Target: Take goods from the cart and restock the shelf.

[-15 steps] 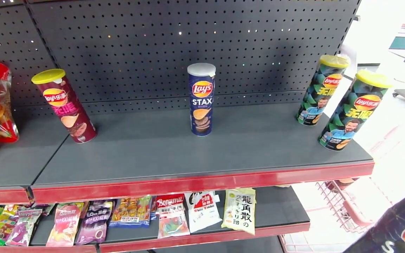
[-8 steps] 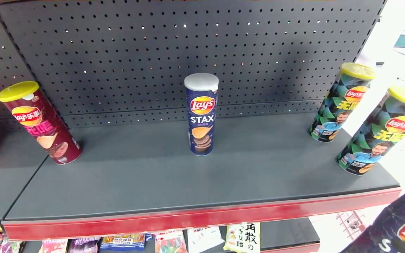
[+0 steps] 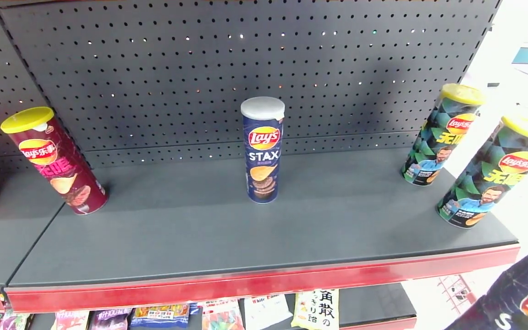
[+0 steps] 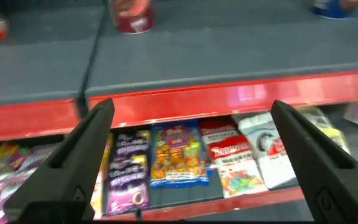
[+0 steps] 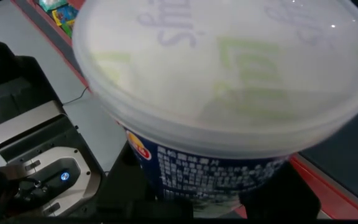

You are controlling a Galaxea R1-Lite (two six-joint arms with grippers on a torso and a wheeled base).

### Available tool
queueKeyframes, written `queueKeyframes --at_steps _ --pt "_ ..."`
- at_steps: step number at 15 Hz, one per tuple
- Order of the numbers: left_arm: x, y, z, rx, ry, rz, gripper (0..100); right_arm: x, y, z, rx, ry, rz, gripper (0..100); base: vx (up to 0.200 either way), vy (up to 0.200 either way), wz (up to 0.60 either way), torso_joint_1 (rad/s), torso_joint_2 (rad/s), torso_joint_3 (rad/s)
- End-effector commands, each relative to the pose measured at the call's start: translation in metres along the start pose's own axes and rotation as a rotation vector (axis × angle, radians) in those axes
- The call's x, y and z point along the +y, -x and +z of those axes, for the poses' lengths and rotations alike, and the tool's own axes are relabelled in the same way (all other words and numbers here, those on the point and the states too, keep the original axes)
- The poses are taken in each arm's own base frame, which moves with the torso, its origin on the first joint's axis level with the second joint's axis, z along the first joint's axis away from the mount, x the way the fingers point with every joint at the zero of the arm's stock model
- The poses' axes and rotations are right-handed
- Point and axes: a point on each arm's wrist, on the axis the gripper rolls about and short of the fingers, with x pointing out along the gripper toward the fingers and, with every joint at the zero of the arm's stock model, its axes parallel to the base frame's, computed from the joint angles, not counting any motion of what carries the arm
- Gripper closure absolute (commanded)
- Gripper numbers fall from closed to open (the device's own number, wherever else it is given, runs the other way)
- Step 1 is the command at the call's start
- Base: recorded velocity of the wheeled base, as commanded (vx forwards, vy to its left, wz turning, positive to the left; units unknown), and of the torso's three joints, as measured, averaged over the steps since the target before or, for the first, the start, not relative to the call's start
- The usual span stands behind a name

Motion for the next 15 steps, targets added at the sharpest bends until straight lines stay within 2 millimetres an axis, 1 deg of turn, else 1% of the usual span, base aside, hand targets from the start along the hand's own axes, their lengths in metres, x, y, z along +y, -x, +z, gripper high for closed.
queueKeyframes --at_steps 1,2,3,4,5,6,7,9,10,11,12,14,15 --pt "0.0 0.0 0.0 -0.004 -0.003 -0.004 0 -0.001 -0.002 0.002 0.003 -0.002 0.0 100 0.0 0.0 0.0 0.0 0.0 0.0" --pt "0.0 0.003 0.018 -0.047 0.006 -0.02 0 -0.002 -0.003 0.004 0.003 -0.003 -0.003 100 0.0 0.0 0.0 0.0 0.0 0.0" --pt "0.002 -0.005 0.076 -0.041 0.06 -0.043 0 -0.002 -0.003 0.007 -0.004 0.0 -0.004 100 0.0 0.0 0.0 0.0 0.0 0.0" --pt "0.003 -0.021 0.131 -0.057 0.163 -0.061 0 -0.003 -0.004 0.011 -0.007 0.001 -0.005 100 0.0 0.0 0.0 0.0 0.0 0.0" --pt "0.003 -0.021 0.131 -0.057 0.163 -0.061 0 -0.003 -0.004 0.011 -0.007 0.001 -0.005 100 0.0 0.0 0.0 0.0 0.0 0.0" --pt "0.0 -0.06 0.178 -0.016 0.114 -0.284 0 -0.004 -0.008 0.013 -0.001 0.001 -0.001 100 0.0 0.0 0.0 0.0 0.0 0.0" --pt "-0.003 -0.084 0.183 0.036 0.054 -0.392 0 -0.005 -0.009 0.014 -0.009 0.003 -0.004 100 0.0 0.0 0.0 0.0 0.0 0.0" --pt "-0.01 -0.139 0.191 0.124 0.01 -0.546 0 -0.007 -0.012 0.017 -0.02 0.004 -0.01 100 0.0 0.0 0.0 0.0 0.0 0.0" --pt "-0.011 -0.144 0.191 0.131 0.003 -0.57 0 -0.007 -0.012 0.017 -0.02 0.004 -0.01 100 0.0 0.0 0.0 0.0 0.0 0.0" --pt "-0.018 -0.173 0.188 0.165 -0.039 -0.702 0 -0.008 -0.014 0.02 -0.025 0.006 -0.011 100 0.0 0.0 0.0 0.0 0.0 0.0" --pt "-0.023 -0.196 0.179 0.203 -0.069 -0.79 0 -0.008 -0.015 0.021 -0.028 0.007 -0.013 100 0.0 0.0 0.0 0.0 0.0 0.0" --pt "-0.036 -0.225 0.173 0.233 -0.097 -0.89 0 -0.009 -0.016 0.023 -0.027 0.006 -0.013 100 0.0 0.0 0.0 0.0 0.0 0.0" --pt "-0.046 -0.234 0.173 0.24 -0.1 -0.933 0 -0.01 -0.017 0.023 -0.024 0.005 -0.014 100 0.0 0.0 0.0 0.0 0.0 0.0"
